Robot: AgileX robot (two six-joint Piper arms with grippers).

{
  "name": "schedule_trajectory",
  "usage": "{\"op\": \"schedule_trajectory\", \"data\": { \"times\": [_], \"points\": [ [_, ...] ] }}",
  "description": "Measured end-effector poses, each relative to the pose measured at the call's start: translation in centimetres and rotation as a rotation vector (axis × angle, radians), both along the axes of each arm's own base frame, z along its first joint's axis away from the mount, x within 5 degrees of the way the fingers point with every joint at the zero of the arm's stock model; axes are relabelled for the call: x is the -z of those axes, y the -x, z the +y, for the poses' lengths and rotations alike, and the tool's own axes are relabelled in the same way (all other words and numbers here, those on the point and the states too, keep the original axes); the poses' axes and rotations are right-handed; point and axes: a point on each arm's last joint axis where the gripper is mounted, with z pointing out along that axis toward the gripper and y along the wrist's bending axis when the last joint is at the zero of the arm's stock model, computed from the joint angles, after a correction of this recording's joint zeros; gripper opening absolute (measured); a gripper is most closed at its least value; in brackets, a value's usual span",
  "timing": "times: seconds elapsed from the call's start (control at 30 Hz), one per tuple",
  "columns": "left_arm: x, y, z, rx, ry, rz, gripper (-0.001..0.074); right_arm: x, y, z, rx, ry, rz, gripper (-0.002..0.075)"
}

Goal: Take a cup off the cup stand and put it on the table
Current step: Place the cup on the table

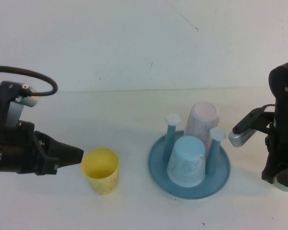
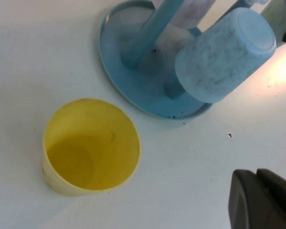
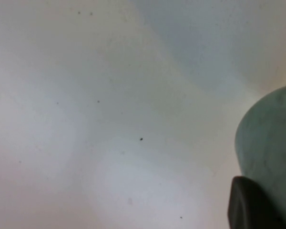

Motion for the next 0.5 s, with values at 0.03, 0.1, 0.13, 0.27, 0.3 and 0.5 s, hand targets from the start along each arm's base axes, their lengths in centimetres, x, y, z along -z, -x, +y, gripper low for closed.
{"op": "schedule_trajectory", "data": {
  "times": [0.03,0.1,0.13,0.27,0.3,0.5],
  "points": [
    [0.0,0.0,0.0,0.000,0.000,0.000,-0.0001,0.2,0.0,-0.1,0.012,-0.007,0.002,0.0041],
    [0.0,0.0,0.0,0.000,0.000,0.000,-0.0001,0.5,0.0,-0.6,0.050,-0.031,0.007,0.0042],
    [0.0,0.0,0.0,0.000,0.000,0.000,-0.0001,0.6,0.0,-0.8,0.065,-0.038,0.007,0.0042],
    [0.0,0.0,0.0,0.000,0.000,0.000,-0.0001,0.8,-0.6,-2.5,0.141,-0.069,-0.005,0.0042],
    [0.0,0.0,0.0,0.000,0.000,0.000,-0.0001,0.8,-0.7,-2.8,0.156,-0.078,-0.007,0.0042],
    [0.0,0.0,0.0,0.002,-0.003,-0.005,-0.0001,0.9,-1.0,-3.3,0.163,-0.121,-0.015,0.0048]
  ]
}}
